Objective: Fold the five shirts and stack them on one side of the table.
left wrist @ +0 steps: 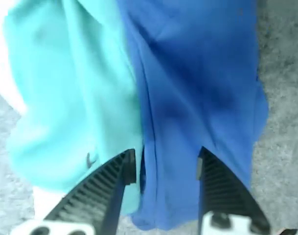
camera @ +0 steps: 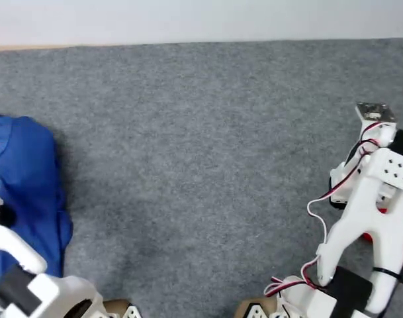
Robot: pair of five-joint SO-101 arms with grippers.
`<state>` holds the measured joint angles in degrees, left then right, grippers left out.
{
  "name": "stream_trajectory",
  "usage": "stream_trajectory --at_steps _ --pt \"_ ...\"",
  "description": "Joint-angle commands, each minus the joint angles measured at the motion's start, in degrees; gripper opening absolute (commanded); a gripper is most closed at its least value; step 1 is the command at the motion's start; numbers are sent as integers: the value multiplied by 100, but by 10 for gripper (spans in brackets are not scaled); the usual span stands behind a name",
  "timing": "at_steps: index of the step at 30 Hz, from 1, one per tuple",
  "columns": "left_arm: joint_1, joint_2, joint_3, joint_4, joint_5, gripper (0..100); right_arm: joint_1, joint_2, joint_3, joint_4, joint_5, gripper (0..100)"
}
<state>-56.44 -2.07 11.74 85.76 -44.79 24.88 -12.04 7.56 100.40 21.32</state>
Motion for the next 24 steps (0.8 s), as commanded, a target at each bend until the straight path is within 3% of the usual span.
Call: stream_trajectory --at_steps 1,6,13,24 --pt "-35 325 -233 -141 -97 209 -31 -259 -18 251 35 15" --pt "-35 712 -251 -316 -79 197 -31 -259 -18 259 35 15" --pt "334 730 -259 -202 -79 9 -31 -259 -18 259 26 15" --pt "1108 659 -1121 905 360 2 -31 -259 -18 259 -167 15"
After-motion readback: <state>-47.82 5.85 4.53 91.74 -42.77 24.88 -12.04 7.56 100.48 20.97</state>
